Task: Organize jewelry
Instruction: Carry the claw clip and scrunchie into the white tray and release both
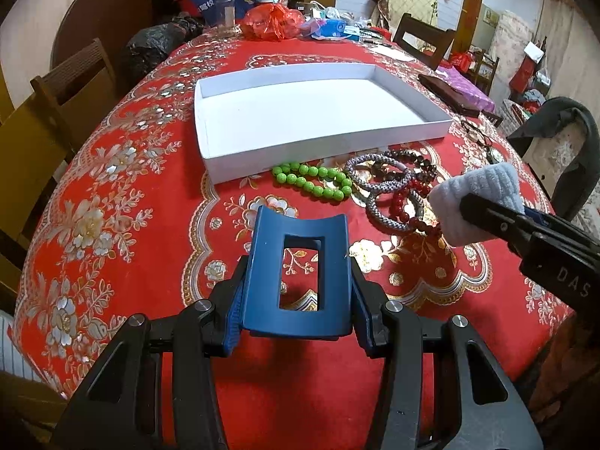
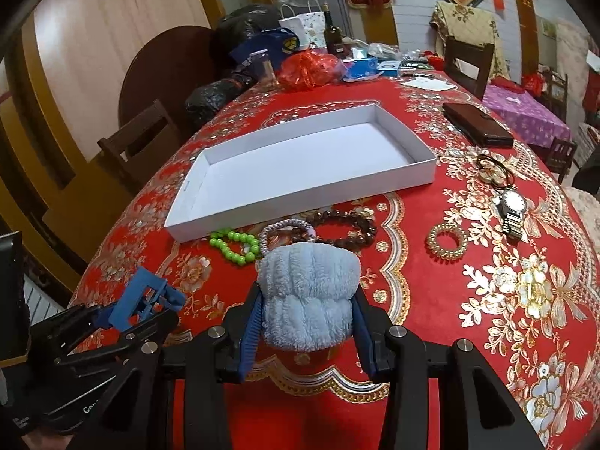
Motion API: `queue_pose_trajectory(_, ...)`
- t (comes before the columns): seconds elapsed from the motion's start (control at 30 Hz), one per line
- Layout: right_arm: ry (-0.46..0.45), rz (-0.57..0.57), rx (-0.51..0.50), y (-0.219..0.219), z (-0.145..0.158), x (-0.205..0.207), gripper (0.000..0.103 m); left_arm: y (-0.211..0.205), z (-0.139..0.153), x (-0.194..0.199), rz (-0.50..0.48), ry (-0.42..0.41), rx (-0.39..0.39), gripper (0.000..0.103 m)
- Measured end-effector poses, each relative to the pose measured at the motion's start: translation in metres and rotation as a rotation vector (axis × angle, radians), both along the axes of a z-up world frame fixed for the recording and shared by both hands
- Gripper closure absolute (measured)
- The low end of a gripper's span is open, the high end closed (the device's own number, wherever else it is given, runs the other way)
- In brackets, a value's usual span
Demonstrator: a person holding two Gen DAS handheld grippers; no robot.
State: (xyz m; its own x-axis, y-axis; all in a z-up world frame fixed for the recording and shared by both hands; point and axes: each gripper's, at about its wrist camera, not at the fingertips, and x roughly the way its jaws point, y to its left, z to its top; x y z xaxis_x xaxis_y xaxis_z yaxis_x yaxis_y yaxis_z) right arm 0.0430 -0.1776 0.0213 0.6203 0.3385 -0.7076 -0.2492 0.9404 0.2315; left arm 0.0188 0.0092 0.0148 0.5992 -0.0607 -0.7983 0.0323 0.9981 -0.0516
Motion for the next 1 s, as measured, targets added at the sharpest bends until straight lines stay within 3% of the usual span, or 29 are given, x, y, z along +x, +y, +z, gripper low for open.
queue_pose_trajectory(1.0, 0.001, 0.007, -0.032, 0.003, 0.0, 0.004, 0.061, -0.005, -0.01, 0.007, 0.006, 0.023, 0.008, 0.056)
